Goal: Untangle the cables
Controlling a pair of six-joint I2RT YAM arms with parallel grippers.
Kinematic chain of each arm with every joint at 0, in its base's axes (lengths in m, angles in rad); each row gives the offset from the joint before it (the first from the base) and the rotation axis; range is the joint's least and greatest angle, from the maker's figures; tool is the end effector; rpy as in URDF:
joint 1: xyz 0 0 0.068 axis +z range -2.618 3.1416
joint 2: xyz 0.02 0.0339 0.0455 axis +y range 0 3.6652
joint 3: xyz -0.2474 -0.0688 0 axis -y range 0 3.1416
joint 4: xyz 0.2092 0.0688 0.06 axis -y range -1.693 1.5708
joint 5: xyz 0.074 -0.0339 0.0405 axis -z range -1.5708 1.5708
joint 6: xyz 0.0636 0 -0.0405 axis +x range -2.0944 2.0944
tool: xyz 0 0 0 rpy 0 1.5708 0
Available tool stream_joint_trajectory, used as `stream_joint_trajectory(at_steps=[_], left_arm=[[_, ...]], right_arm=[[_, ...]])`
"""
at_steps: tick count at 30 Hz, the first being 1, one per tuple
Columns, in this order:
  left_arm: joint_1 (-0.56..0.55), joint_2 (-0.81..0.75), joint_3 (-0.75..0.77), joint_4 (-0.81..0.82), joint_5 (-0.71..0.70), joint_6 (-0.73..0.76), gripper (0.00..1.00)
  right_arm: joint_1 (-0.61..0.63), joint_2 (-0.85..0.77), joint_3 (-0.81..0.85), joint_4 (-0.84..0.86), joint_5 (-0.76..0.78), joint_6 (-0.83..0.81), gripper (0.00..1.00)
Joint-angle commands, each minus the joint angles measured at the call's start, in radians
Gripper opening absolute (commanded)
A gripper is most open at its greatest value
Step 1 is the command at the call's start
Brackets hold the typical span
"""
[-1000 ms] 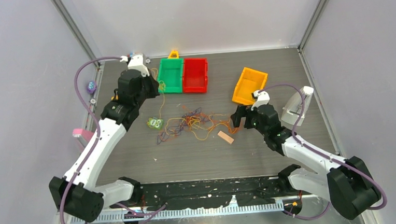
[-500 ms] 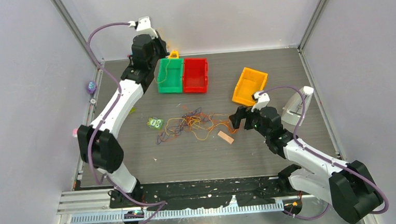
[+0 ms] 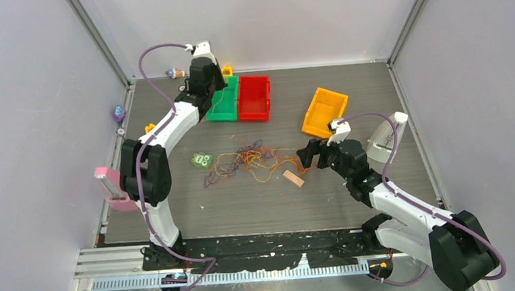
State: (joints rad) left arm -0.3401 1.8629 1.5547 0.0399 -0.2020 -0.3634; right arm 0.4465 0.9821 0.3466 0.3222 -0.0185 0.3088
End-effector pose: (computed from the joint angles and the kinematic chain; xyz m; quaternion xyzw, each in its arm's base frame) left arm 0.4193 -0.1348 0.3080 -0.0703 0.7905 -0.1325 0.5938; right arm 0.1957 0.0950 0.2010 -0.0611 0.8064 0.2238 0.5439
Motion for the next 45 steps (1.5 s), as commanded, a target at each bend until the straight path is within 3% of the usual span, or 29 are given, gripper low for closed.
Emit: stream_joint_trajectory(at_steps=[1, 7, 8, 9, 11, 14, 16, 17, 22, 28, 30, 32, 35, 39, 45], left_arm=[[0.005, 0.033, -0.039, 0.011, 0.032, -0.038, 0.0], [0.007, 0.132, 0.065, -0.213, 0.082, -0.065, 0.01], [0.01, 0.151, 0.109, -0.269, 0.08, -0.058, 0.04], [0.015, 0.174, 0.163, -0.326, 0.081, -0.055, 0.16], [0.028, 0.214, 0.279, -0.465, 0.077, -0.057, 0.54], [0.035, 0.216, 0.372, -0.587, 0.08, -0.029, 0.72], [0.035, 0.161, 0.343, -0.588, 0.073, 0.003, 0.97], [0.036, 0.127, 0.322, -0.584, 0.066, 0.022, 0.99], [0.08, -0.034, 0.153, -0.566, 0.104, -0.03, 1.0], [0.104, -0.309, -0.297, -0.356, 0.257, -0.128, 0.99], [0.104, -0.397, -0.427, -0.299, 0.241, -0.119, 0.99], [0.106, -0.457, -0.532, -0.254, 0.229, -0.117, 0.99], [0.106, -0.527, -0.649, -0.181, 0.328, -0.114, 0.96], [0.065, -0.604, -0.821, 0.028, 0.503, -0.098, 0.8], [-0.118, -0.615, -0.906, 0.155, 0.515, 0.049, 0.76]], right_arm=[[-0.003, -0.019, -0.005, 0.064, -0.001, -0.001, 0.95], [-0.003, -0.006, 0.004, 0.063, -0.006, 0.001, 0.95], [-0.003, -0.009, 0.002, 0.063, -0.004, 0.0, 0.95], [-0.004, -0.013, 0.0, 0.064, -0.003, -0.001, 0.95], [-0.003, -0.021, -0.004, 0.063, 0.002, -0.003, 0.95], [-0.003, -0.024, -0.006, 0.064, 0.008, -0.005, 0.95], [-0.003, -0.016, -0.003, 0.064, 0.007, -0.005, 0.95], [-0.003, -0.007, -0.002, 0.067, 0.004, -0.006, 0.95], [-0.003, 0.036, 0.02, 0.07, -0.002, -0.007, 0.95], [-0.003, 0.127, 0.061, 0.074, -0.049, -0.008, 0.96], [-0.003, 0.151, 0.073, 0.067, -0.061, -0.006, 0.99], [-0.002, 0.174, 0.084, 0.063, -0.078, -0.004, 0.93], [0.009, 0.199, 0.099, 0.052, -0.091, -0.005, 0.85], [0.018, 0.245, 0.144, -0.028, 0.0, -0.005, 0.67], [0.017, 0.265, 0.162, -0.104, 0.1, 0.012, 0.62]])
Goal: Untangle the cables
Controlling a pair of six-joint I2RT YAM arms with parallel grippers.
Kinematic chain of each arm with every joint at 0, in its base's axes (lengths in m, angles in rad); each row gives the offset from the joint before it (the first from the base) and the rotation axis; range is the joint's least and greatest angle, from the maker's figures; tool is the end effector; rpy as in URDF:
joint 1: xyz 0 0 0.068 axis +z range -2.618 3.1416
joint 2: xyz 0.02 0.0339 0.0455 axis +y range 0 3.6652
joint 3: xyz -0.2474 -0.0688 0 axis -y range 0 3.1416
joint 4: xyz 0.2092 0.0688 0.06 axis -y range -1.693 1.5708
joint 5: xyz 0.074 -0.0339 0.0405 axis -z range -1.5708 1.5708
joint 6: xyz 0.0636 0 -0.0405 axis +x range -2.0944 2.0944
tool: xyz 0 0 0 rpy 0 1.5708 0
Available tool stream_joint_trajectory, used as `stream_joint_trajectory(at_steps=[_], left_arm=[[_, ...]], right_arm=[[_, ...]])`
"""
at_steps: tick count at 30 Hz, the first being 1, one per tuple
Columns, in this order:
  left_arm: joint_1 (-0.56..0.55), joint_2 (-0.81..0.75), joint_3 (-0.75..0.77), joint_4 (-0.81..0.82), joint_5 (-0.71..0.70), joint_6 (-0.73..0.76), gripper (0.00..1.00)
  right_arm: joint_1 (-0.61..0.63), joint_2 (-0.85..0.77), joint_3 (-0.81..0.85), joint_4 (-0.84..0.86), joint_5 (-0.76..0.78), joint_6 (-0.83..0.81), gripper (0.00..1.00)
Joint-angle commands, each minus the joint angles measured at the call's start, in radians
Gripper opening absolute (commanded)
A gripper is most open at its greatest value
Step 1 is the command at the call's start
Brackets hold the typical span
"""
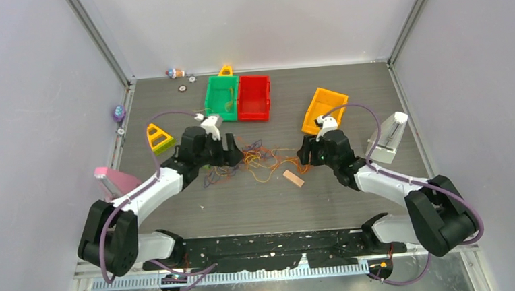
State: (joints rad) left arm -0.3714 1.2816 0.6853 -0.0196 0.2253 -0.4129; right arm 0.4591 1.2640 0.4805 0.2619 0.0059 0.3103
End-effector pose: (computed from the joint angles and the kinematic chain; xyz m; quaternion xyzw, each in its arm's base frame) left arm 0.2439 -0.1102 0.2042 0.0333 0.8834 -0.2668 0.3838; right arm 0.2289 0.1127 0.1756 -0.0629 0.8632 0.1856 0.4652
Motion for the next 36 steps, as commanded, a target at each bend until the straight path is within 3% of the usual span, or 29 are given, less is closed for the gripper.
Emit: stream_joint_trajectory(at_steps=[1, 5, 10, 15, 22, 25, 26, 30, 36], left_arm=[[-0.105, -0.039, -0.057, 0.256, 0.1, 0.104, 0.76], [-0.154, -0.051, -0.13, 0.381, 0.115, 0.121, 0.77], [-0.184, -0.015, -0.193, 0.517, 0.144, 0.114, 0.77], [-0.187, 0.044, -0.151, 0.535, 0.18, 0.094, 0.76], [-0.194, 0.079, -0.105, 0.492, 0.182, 0.114, 0.74], [-0.198, 0.075, -0.106, 0.485, 0.179, 0.126, 0.73], [-0.202, 0.07, -0.106, 0.482, 0.177, 0.133, 0.73], [-0.23, 0.056, -0.104, 0.46, 0.169, 0.16, 0.71], [-0.245, 0.037, -0.062, 0.391, 0.182, 0.171, 0.69]], right_arm=[[0.004, -0.026, 0.014, -0.056, 0.079, 0.021, 0.63], [0.005, -0.112, -0.021, -0.136, 0.068, 0.069, 0.66], [0.004, -0.161, -0.006, -0.243, 0.057, 0.105, 0.6], [0.004, -0.089, 0.036, -0.283, 0.043, 0.111, 0.49], [0.005, 0.047, 0.109, -0.228, 0.018, 0.1, 0.48], [0.004, 0.119, 0.158, -0.245, 0.023, 0.104, 0.37], [0.005, 0.128, 0.173, -0.247, 0.018, 0.106, 0.26], [0.01, 0.113, 0.176, -0.219, -0.053, 0.101, 0.07], [0.028, 0.011, 0.168, -0.171, -0.326, 0.059, 0.06]])
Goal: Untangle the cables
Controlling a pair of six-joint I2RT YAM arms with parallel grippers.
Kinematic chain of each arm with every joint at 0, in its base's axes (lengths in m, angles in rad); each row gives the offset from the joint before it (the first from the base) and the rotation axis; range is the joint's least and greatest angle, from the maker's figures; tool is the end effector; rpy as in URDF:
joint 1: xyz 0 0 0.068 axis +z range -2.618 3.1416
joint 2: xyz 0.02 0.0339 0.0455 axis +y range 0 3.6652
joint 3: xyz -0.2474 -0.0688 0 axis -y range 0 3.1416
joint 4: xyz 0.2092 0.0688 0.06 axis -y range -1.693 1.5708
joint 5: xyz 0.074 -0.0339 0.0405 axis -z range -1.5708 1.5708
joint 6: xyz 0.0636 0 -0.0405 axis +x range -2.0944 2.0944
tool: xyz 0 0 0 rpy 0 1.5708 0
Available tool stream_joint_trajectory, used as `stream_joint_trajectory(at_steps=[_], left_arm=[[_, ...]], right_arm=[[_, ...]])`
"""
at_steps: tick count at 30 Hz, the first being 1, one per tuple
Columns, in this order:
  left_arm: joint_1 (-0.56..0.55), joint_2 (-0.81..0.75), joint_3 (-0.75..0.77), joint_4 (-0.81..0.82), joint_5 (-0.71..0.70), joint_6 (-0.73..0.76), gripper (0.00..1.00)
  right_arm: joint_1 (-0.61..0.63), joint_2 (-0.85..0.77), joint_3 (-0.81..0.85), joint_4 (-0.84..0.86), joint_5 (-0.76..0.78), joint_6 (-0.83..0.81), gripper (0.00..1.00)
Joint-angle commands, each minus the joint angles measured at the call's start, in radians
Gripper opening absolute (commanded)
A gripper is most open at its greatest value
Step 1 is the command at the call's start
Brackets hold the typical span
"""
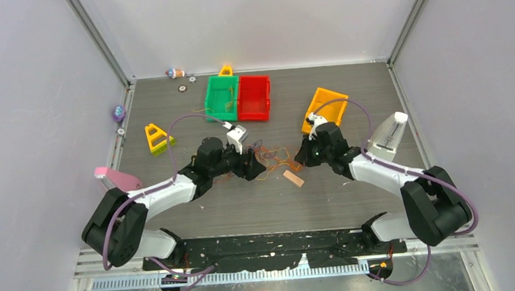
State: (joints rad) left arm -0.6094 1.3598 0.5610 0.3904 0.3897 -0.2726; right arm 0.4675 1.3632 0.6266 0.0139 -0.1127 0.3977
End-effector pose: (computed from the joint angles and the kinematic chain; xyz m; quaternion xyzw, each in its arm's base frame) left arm 0.2150 -0.1795 0.1946 0.2422 0.7906 -0.3763 0.4180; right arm 0.2353 0.1268 0.1688 -0.0549 0.9086 0.2188 0.3514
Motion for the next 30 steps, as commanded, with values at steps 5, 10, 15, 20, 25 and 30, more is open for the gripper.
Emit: stream_joint_trajectory(at_steps=[5, 10, 15, 20, 25, 30], left_arm=[[-0.01, -0.059, 0.108, -0.057, 0.035, 0.027, 0.69], [-0.009, -0.026, 0.157, -0.116, 0.009, 0.026, 0.69], [-0.009, 0.0, 0.193, -0.167, -0.006, 0.017, 0.69], [-0.011, 0.051, 0.25, -0.226, 0.01, 0.02, 0.68], [-0.043, 0.089, 0.307, -0.273, 0.001, 0.054, 0.67], [-0.06, 0.121, 0.32, -0.287, 0.018, 0.06, 0.68]], right_arm=[[0.087, -0.193, 0.043, 0.049, -0.355, -0.055, 0.08], [0.091, -0.237, 0.031, -0.086, -0.198, -0.046, 0.42], [0.09, -0.257, -0.018, -0.113, -0.084, -0.033, 0.69], [0.085, -0.249, -0.012, -0.155, 0.037, -0.01, 0.6], [0.079, -0.227, -0.025, -0.128, 0.032, -0.008, 0.53], [0.079, -0.191, -0.031, -0.025, -0.111, -0.052, 0.77]])
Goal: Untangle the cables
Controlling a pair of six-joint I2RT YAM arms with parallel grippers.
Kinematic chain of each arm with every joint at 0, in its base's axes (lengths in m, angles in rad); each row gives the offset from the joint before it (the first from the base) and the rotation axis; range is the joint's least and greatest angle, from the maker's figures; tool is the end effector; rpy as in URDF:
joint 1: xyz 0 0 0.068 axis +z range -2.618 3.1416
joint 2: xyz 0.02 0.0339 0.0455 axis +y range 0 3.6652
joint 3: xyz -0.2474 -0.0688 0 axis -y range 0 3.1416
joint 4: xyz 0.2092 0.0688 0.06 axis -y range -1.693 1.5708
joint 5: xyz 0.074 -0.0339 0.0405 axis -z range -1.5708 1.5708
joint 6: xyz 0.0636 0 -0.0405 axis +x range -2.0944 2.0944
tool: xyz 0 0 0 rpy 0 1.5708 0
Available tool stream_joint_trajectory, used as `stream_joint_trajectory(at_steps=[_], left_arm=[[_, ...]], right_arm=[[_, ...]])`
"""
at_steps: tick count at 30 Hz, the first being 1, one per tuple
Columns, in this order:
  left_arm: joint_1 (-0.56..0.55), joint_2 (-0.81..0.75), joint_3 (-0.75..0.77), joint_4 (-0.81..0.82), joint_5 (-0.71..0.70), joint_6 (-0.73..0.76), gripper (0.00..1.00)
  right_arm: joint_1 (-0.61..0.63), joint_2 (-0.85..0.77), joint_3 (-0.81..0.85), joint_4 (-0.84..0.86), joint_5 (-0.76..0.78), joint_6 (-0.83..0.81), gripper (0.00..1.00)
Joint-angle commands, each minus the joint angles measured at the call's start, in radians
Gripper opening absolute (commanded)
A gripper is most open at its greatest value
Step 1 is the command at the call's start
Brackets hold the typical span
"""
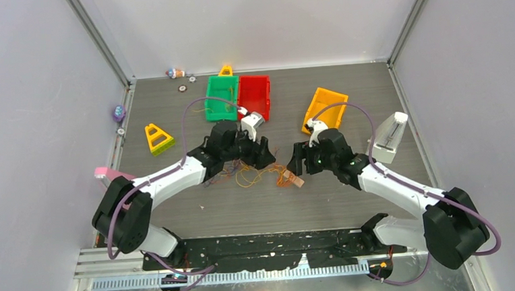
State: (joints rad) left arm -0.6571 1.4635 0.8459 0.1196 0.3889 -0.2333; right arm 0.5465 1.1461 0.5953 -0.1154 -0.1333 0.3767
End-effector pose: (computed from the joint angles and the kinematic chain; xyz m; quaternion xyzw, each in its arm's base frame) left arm 0.2351 -0.2118 0.2238 0.2739 0.8037 -0.3658 0.3810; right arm 0.1968 0.1296 0.1959 -0.1051 0.8917 0.2478 0.3637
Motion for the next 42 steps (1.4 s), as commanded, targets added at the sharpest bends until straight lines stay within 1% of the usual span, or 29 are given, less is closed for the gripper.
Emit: stream_joint_trajectory(at_steps=[1, 2, 4, 5, 7, 12, 13, 14, 15, 16, 17, 18, 19, 21, 24, 25, 26, 27, 28, 29, 30, 31, 32, 33, 34, 36, 37, 39, 42], left_arm=[[-0.013, 0.023, 0.036, -0.016, 0.021, 0.02, 0.68], [-0.012, 0.03, 0.036, -0.021, 0.021, 0.02, 0.68], [-0.012, 0.041, 0.033, -0.026, 0.021, 0.025, 0.68], [-0.012, 0.046, 0.031, -0.024, 0.02, 0.028, 0.68], [-0.012, 0.058, 0.027, -0.026, 0.012, 0.037, 0.68], [-0.012, 0.107, 0.05, -0.076, -0.047, 0.062, 0.68], [-0.012, 0.117, 0.057, -0.091, -0.065, 0.065, 0.69], [-0.013, 0.126, 0.063, -0.104, -0.082, 0.07, 0.68], [-0.013, 0.134, 0.066, -0.113, -0.097, 0.075, 0.68], [-0.012, 0.139, 0.069, -0.116, -0.111, 0.078, 0.68], [-0.012, 0.147, 0.072, -0.116, -0.117, 0.082, 0.68], [-0.012, 0.154, 0.076, -0.117, -0.118, 0.083, 0.68], [-0.012, 0.162, 0.081, -0.117, -0.116, 0.082, 0.68], [-0.012, 0.177, 0.091, -0.143, -0.107, 0.08, 0.68], [-0.012, 0.202, 0.105, -0.152, -0.088, 0.072, 0.67], [-0.012, 0.214, 0.113, -0.156, -0.082, 0.072, 0.64], [-0.013, 0.221, 0.119, -0.161, -0.072, 0.072, 0.56], [-0.013, 0.231, 0.127, -0.169, -0.062, 0.072, 0.44], [-0.012, 0.242, 0.136, -0.175, -0.052, 0.072, 0.3], [-0.012, 0.25, 0.144, -0.183, -0.049, 0.072, 0.13], [-0.012, 0.256, 0.15, -0.194, -0.057, 0.072, 0.01], [-0.011, 0.257, 0.153, -0.202, -0.071, 0.072, 0.0], [-0.01, 0.25, 0.151, -0.207, -0.098, 0.068, 0.0], [-0.006, 0.235, 0.141, -0.207, -0.144, 0.057, 0.0], [0.0, 0.215, 0.125, -0.197, -0.179, 0.048, 0.0], [0.028, 0.166, 0.083, -0.166, -0.209, 0.022, 0.0], [0.045, 0.143, 0.06, -0.143, -0.199, 0.007, 0.0], [0.082, 0.103, 0.012, -0.085, -0.154, -0.022, 0.0], [0.109, 0.076, -0.031, -0.024, -0.091, -0.047, 0.0]], right_arm=[[0.0, 0.04, -0.001, 0.127, -0.112, -0.04, 0.8], [0.0, 0.047, 0.0, 0.155, -0.119, -0.042, 0.85], [0.0, 0.076, 0.012, 0.178, -0.119, -0.039, 0.86], [-0.001, 0.101, 0.018, 0.188, -0.114, -0.037, 0.85], [0.0, 0.138, 0.039, 0.209, -0.121, -0.03, 0.79], [-0.001, 0.214, 0.072, 0.23, -0.098, -0.021, 0.54], [-0.001, 0.218, 0.073, 0.229, -0.092, -0.021, 0.44], [0.0, 0.22, 0.068, 0.229, -0.084, -0.02, 0.39], [0.0, 0.219, 0.062, 0.235, -0.081, -0.018, 0.31], [-0.001, 0.213, 0.05, 0.24, -0.082, -0.014, 0.26], [-0.001, 0.208, 0.045, 0.249, -0.083, -0.012, 0.19], [0.0, 0.198, 0.034, 0.252, -0.083, -0.008, 0.16], [0.0, 0.192, 0.03, 0.257, -0.084, -0.006, 0.1], [0.0, 0.179, 0.021, 0.259, -0.09, -0.005, 0.06], [0.0, 0.165, 0.016, 0.26, -0.106, -0.007, 0.05], [0.0, 0.162, 0.015, 0.259, -0.113, -0.01, 0.05], [0.0, 0.159, 0.014, 0.256, -0.114, -0.01, 0.05], [0.0, 0.153, 0.011, 0.255, -0.111, -0.012, 0.05], [-0.001, 0.151, 0.01, 0.251, -0.109, -0.012, 0.06], [-0.001, 0.144, 0.007, 0.249, -0.104, -0.014, 0.08], [-0.001, 0.14, 0.007, 0.242, -0.1, -0.015, 0.21], [-0.002, 0.132, 0.005, 0.235, -0.085, -0.016, 0.31], [-0.001, 0.127, 0.003, 0.227, -0.075, -0.015, 0.53], [-0.001, 0.116, -0.004, 0.224, -0.06, -0.014, 0.62], [-0.001, 0.108, -0.01, 0.221, -0.052, -0.013, 0.73], [0.0, 0.085, -0.024, 0.221, -0.034, -0.01, 0.78], [-0.001, 0.081, -0.031, 0.221, -0.029, -0.009, 0.79], [-0.003, 0.08, -0.039, 0.221, -0.025, -0.009, 0.77], [-0.002, 0.108, -0.037, 0.222, -0.019, -0.005, 0.71]])
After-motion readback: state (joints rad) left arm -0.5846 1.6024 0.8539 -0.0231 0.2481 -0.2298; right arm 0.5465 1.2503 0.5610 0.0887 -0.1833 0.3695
